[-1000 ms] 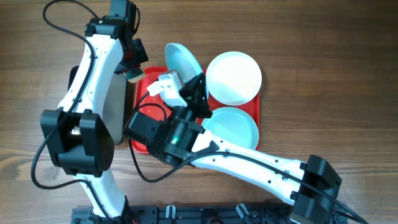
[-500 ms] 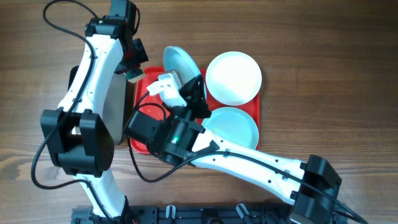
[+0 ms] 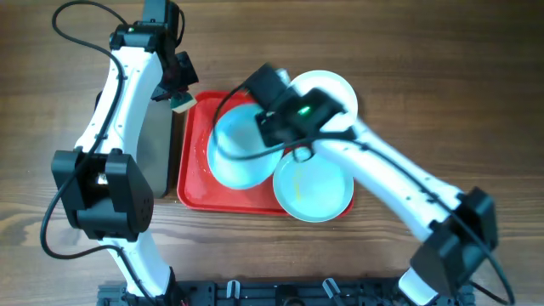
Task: Clean dirty plates on tray and stack at the side
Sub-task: 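Lift the blue plate with the right gripper and carry it rightward, then lower the blue plate onto the table right of the red tray, release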
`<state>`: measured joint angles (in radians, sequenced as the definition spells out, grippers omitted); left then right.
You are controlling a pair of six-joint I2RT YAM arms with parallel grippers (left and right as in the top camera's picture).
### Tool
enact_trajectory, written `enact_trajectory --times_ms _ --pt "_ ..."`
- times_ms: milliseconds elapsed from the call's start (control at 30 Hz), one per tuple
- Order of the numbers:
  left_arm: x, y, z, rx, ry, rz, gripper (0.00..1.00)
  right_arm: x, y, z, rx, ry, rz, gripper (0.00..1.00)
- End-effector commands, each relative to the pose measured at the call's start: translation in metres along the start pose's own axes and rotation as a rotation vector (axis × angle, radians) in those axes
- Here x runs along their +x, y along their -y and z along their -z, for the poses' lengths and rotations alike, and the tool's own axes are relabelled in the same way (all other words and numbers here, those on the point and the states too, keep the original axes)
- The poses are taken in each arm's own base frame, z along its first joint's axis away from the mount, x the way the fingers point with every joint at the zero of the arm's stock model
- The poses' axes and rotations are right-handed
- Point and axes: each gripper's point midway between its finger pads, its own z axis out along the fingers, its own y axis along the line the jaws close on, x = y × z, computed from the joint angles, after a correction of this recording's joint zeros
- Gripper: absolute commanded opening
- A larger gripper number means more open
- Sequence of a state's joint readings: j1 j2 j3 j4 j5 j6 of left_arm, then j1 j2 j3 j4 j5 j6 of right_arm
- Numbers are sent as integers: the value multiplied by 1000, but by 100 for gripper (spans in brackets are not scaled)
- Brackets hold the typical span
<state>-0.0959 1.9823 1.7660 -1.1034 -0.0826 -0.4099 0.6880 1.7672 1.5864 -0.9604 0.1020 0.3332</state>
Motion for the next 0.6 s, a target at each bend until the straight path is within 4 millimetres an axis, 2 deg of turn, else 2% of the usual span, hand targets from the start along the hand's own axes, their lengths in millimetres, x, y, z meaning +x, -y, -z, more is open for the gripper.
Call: enact_trajectory --times_ms 0,100,200,267,367,433,567 --pt "6 12 0 76 -33 20 4 -25 30 45 -259 58 -128 4" --pt "10 20 1 113 -53 15 4 -31 89 50 -276 63 -286 4" --pt "15 24 -1 112 -62 1 4 -18 164 52 -199 45 -475 4" --pt "20 27 -5 111 -69 -9 4 -7 202 54 -157 42 -569 4" --pt "26 29 -10 108 -79 -18 4 25 259 51 -93 23 -727 4" --pt "28 30 -12 108 -82 -20 4 60 295 43 -16 -20 -836 4" --pt "28 30 -12 108 -80 -22 4 118 325 19 57 -90 -963 4"
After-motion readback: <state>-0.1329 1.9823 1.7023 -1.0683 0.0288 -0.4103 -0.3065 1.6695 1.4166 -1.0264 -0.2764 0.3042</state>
